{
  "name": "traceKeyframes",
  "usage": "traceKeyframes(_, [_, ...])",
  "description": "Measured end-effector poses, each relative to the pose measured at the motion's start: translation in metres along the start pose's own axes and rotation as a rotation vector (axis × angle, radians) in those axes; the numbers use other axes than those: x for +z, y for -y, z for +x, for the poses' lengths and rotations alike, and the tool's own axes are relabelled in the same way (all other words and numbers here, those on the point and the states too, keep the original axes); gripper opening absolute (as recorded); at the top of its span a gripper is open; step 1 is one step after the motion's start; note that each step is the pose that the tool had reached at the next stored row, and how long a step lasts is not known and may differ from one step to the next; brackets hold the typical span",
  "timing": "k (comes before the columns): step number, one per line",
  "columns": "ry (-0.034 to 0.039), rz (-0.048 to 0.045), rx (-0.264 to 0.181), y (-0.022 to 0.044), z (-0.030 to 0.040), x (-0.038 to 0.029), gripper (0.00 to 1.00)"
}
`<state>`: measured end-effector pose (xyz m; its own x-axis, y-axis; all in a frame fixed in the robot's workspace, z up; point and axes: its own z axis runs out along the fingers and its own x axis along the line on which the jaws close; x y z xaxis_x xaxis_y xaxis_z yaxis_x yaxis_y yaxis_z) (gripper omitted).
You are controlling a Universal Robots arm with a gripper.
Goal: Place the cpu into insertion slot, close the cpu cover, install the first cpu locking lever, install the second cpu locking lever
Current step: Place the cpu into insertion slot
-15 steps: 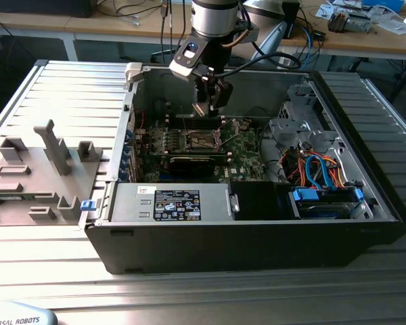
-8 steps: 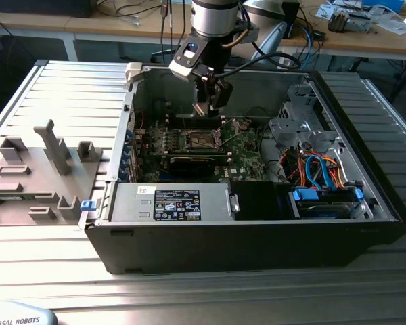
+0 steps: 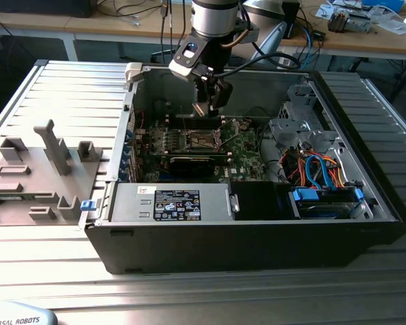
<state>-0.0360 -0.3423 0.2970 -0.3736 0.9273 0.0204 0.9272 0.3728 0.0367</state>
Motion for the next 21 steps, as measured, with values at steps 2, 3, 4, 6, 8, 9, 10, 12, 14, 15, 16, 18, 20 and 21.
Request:
traceKeyframes(2, [0.0001, 0.0, 0.002, 0.0, 0.0, 0.0, 0.54])
traceKeyframes(3, [0.0001, 0.0, 0.002, 0.0, 0.0, 0.0, 0.54])
traceKeyframes(4, [0.0001, -0.0001, 0.004, 0.0, 0.0, 0.0, 0.54])
traceKeyframes(6, [0.0003, -0.0001, 0.006, 0.0, 0.0, 0.0, 0.54])
traceKeyframes(8, [0.0003, -0.0001, 0.008, 0.0, 0.0, 0.0, 0.54])
traceKeyframes(9, [0.0003, -0.0001, 0.008, 0.0, 0.0, 0.0, 0.54])
traceKeyframes(10, [0.0004, -0.0002, 0.01, 0.0, 0.0, 0.0, 0.54])
traceKeyframes(12, [0.0005, -0.0002, 0.011, 0.0, 0.0, 0.0, 0.54])
traceKeyframes(14, [0.0006, -0.0003, 0.016, 0.0, 0.0, 0.0, 0.54])
traceKeyframes(15, [0.0007, -0.0003, 0.017, 0.0, 0.0, 0.0, 0.54])
traceKeyframes(16, [0.0007, -0.0004, 0.019, 0.0, 0.0, 0.0, 0.54])
traceKeyframes(18, [0.0007, -0.0004, 0.02, 0.0, 0.0, 0.0, 0.54])
traceKeyframes(20, [0.0008, -0.0004, 0.022, 0.0, 0.0, 0.0, 0.54])
traceKeyframes(21, [0.0008, -0.0005, 0.023, 0.0, 0.0, 0.0, 0.54])
